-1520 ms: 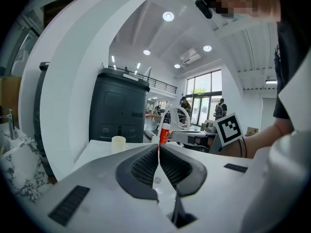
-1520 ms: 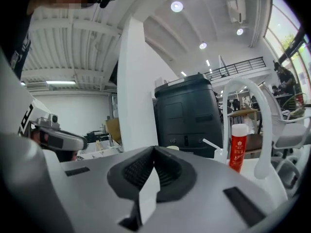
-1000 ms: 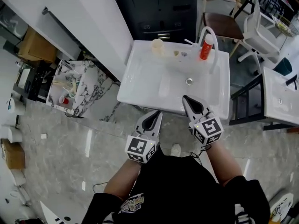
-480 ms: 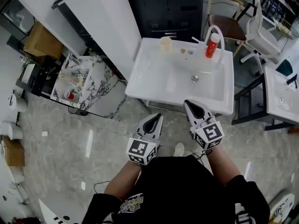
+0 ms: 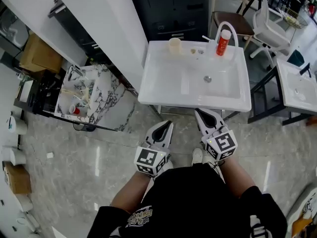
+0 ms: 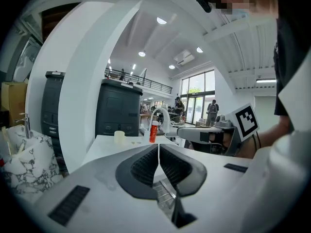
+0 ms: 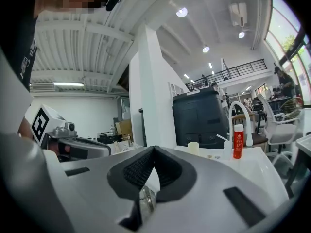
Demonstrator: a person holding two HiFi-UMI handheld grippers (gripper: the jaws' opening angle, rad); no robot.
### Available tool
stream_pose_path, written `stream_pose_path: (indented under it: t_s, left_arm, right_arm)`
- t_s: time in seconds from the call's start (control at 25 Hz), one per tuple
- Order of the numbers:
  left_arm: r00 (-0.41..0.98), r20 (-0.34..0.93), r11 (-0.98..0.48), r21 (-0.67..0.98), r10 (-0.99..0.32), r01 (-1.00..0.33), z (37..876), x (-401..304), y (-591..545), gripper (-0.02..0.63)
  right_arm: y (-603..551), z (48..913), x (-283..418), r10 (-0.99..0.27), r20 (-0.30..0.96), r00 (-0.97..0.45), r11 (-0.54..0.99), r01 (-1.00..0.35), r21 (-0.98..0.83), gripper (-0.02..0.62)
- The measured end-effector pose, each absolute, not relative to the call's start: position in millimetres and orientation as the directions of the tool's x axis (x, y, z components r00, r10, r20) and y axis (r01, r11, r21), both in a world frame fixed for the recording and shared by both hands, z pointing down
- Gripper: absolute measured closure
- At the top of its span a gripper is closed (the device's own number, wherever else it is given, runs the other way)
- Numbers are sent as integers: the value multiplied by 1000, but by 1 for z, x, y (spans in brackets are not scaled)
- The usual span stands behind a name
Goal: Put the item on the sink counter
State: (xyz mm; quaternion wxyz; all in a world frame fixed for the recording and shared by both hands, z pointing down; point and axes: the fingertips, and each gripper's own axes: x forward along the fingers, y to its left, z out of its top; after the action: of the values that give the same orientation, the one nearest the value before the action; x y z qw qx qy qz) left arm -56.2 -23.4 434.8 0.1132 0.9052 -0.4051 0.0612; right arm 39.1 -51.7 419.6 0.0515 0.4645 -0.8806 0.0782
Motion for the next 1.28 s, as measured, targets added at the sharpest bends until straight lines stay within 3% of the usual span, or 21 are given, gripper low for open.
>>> stream_pose_path:
  t_s: [1.28]
  left_arm:
    - [706,169,-687,164,-688,-708,425,-62,-9,584]
  right_arm:
    - [-22,411,26,-833,157,-530,524,-848,-78,541]
